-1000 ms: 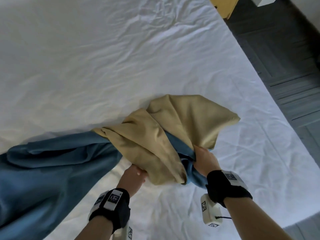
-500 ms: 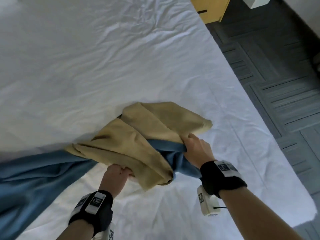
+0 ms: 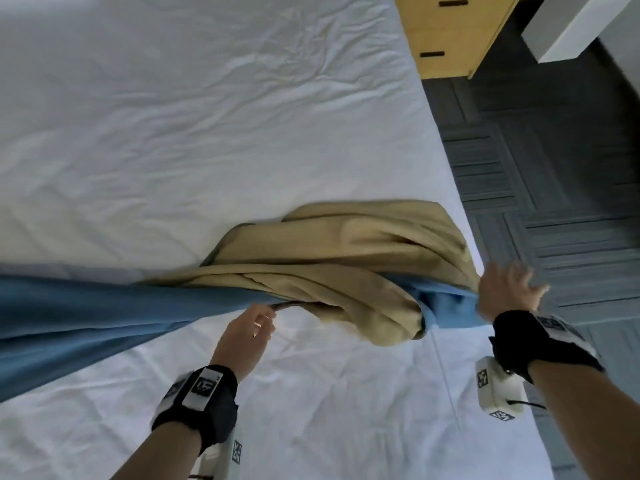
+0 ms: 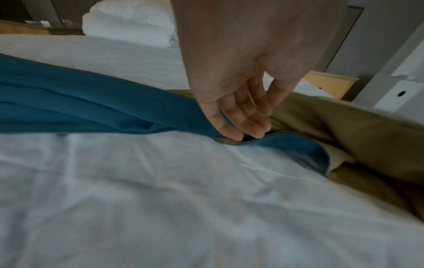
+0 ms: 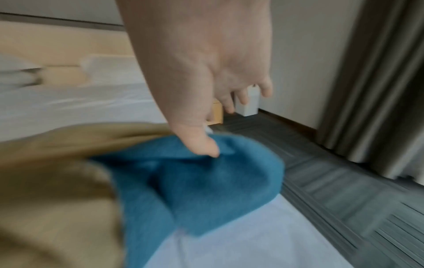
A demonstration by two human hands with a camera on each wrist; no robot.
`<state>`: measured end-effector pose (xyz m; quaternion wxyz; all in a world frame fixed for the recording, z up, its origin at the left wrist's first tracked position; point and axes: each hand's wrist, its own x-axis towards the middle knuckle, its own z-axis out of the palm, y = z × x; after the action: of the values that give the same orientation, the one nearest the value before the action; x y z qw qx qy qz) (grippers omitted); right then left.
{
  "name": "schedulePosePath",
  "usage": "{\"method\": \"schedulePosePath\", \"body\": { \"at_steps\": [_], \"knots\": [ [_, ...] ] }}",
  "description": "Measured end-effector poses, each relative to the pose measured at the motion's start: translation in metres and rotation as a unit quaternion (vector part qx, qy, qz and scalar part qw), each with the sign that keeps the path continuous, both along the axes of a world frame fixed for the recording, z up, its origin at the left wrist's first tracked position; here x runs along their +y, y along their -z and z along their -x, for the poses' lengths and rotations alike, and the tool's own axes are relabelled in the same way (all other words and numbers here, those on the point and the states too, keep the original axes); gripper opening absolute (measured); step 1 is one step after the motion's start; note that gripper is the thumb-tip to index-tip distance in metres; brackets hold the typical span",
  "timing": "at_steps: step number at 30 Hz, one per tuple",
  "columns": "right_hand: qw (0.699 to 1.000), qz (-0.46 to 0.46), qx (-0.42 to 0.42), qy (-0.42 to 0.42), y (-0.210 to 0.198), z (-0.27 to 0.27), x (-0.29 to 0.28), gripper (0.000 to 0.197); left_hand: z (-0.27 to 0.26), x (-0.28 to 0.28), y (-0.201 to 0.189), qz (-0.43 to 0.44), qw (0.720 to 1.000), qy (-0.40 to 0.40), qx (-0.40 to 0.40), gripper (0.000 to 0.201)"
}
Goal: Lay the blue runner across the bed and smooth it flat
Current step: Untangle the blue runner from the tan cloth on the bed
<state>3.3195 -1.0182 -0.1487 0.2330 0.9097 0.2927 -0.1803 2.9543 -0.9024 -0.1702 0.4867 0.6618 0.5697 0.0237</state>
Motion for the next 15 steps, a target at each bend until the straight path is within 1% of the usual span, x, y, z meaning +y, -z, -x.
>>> {"method": "schedulePosePath", "body": {
  "at_steps": [2, 3, 4, 5, 7, 8, 9, 10, 11, 13, 15],
  "knots": [
    [0.991, -0.083, 0.025, -0.105, 0.009, 0.020, 0.003, 0.062, 0.014, -0.004, 0.004, 0.013, 1.000, -0.008, 0.025, 0.012],
    [0.978, -0.133, 0.054, -0.153, 0.014, 0.036, 0.008, 0.064, 0.021, -0.005, 0.006, 0.019, 0.999, -0.015, 0.034, 0.013],
    [0.964, -0.164, 0.092, -0.189, 0.018, 0.054, 0.014, 0.070, 0.028, -0.005, 0.007, 0.024, 0.999, -0.021, 0.039, 0.013],
    [0.953, -0.172, 0.134, -0.210, 0.024, 0.073, 0.021, 0.080, 0.033, -0.006, 0.010, 0.028, 0.999, -0.024, 0.040, 0.013],
    [0.947, -0.140, 0.194, -0.215, 0.040, 0.106, 0.032, 0.106, 0.041, -0.007, 0.013, 0.034, 0.998, -0.020, 0.046, 0.013],
    [0.949, -0.108, 0.203, -0.214, 0.049, 0.119, 0.035, 0.116, 0.044, -0.009, 0.015, 0.039, 0.998, -0.017, 0.048, 0.013],
    [0.954, -0.081, 0.192, -0.217, 0.058, 0.129, 0.036, 0.122, 0.047, -0.012, 0.016, 0.044, 0.998, -0.015, 0.048, 0.014],
    [0.959, -0.066, 0.164, -0.222, 0.066, 0.136, 0.036, 0.120, 0.049, -0.014, 0.018, 0.048, 0.998, -0.009, 0.048, 0.014],
    [0.963, -0.072, 0.129, -0.227, 0.073, 0.139, 0.036, 0.111, 0.051, -0.015, 0.020, 0.051, 0.998, -0.003, 0.047, 0.014],
    [0.961, -0.113, 0.066, -0.244, 0.081, 0.136, 0.037, 0.080, 0.054, -0.015, 0.026, 0.054, 0.998, -0.004, 0.044, 0.014],
    [0.953, -0.131, 0.036, -0.272, 0.081, 0.125, 0.041, 0.064, 0.055, -0.015, 0.030, 0.056, 0.997, -0.006, 0.043, 0.014]
  ]
}}
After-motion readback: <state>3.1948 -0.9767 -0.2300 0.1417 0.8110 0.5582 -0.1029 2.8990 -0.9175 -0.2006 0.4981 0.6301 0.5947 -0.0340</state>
